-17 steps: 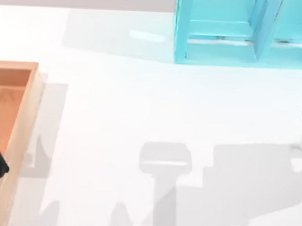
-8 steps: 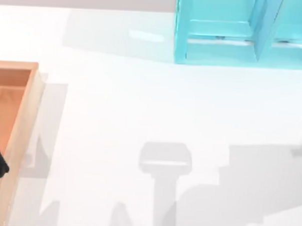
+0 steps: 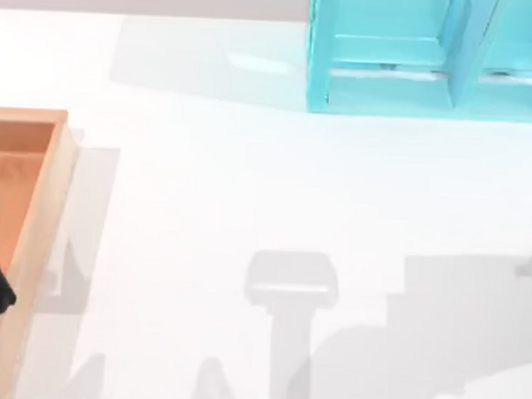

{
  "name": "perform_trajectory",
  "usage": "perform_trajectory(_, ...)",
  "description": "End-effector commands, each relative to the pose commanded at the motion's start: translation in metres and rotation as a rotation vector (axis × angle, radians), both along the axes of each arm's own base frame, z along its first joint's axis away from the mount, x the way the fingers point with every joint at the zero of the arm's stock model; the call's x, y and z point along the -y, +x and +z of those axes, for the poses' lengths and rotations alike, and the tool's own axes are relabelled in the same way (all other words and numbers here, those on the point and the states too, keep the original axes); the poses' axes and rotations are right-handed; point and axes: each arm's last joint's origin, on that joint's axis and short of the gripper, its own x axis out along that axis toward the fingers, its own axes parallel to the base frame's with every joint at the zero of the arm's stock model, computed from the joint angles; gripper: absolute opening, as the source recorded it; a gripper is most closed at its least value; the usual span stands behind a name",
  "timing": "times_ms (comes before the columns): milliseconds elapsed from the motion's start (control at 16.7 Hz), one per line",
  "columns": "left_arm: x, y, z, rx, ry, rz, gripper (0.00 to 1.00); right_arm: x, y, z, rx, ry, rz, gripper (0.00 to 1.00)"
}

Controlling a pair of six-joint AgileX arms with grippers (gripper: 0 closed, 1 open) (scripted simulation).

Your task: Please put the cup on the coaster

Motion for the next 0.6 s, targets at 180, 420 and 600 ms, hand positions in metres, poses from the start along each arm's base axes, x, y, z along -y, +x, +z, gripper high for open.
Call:
perform_trajectory(180, 0.0, 0.0, 0.0, 0.0, 0.0, 0.0, 1.0, 0.0, 0.0, 0.0, 0.0, 0.0, 0.0, 0.9)
perform_trajectory(420, 0.0, 0.0, 0.0, 0.0, 0.0, 0.0, 1.0, 0.0, 0.0, 0.0, 0.0, 0.0, 0.0, 1.0)
perform_trajectory(600, 0.0, 0.0, 0.0, 0.0, 0.0, 0.0, 1.0, 0.0, 0.0, 0.0, 0.0, 0.0, 0.0, 1.0)
